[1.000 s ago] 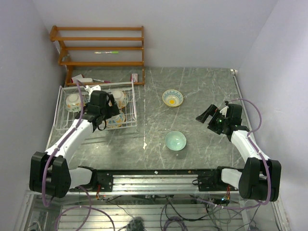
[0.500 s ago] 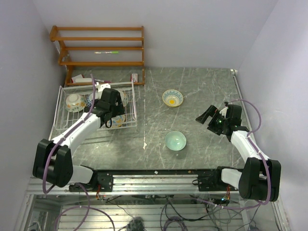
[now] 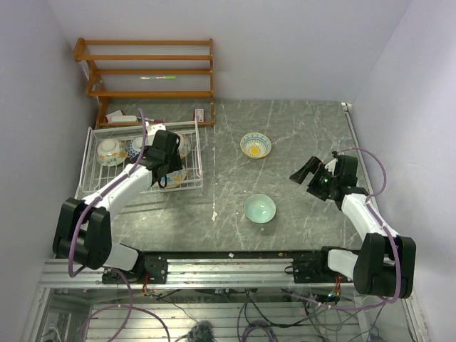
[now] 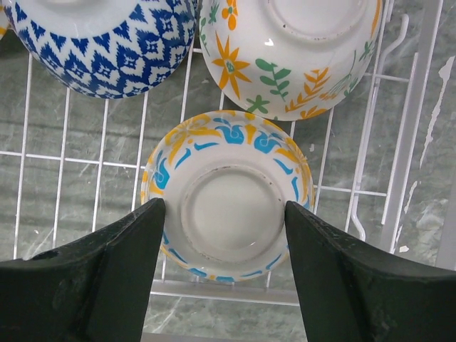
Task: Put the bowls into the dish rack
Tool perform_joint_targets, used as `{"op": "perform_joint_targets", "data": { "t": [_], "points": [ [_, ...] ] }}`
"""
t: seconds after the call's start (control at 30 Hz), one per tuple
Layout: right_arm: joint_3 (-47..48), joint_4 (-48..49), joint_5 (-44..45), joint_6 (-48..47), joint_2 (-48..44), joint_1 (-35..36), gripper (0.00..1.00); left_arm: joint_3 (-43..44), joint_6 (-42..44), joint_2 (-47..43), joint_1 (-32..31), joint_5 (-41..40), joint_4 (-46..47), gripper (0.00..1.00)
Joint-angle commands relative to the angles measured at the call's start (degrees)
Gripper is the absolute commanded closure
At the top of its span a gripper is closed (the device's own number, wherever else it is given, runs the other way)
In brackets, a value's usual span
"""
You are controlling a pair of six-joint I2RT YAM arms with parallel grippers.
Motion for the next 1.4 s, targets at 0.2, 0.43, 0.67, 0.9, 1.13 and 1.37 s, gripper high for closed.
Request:
{"op": "perform_joint_targets", "data": {
  "t": [0.2,0.43,0.67,0.9,1.13,1.37],
  "points": [
    [-0.5,0.7,0.0,-0.6,-0.5,-0.3,0.01,0.4,-0.5,-0.1,-0.4,-3.2,-0.4,0.42],
    [-0.2,0.3,-0.6,-0.6,-0.5,-0.2,0.01,-1.3,-1.5,-3.5,-0.3,-7.8,-3.0,0.43],
    [0.2,-0.6,-0.7,-1.1,-0.9,-0.2,0.01,-3.0,-2.3,-8.6,0.1,-13.1,-4.6,0.43],
    [0.3,-0.9,-1.2,-1.5,-0.9,-0.3,0.01,-3.5,-3.0,-10.4,3.5,-18.2,-5.2,0.43],
    [0.9,-1.5,-1.4,-1.7,-0.6,-0.3,0.01,-5.5,-2.8,-11.1,11.9,-15.9,-2.5,0.43],
    [1.4,-2.3,-1.5,-1.9,-0.1,-0.3,0.01,-7.2,-2.3,-10.5,19.0,-12.0,0.9,0.43]
  ]
}}
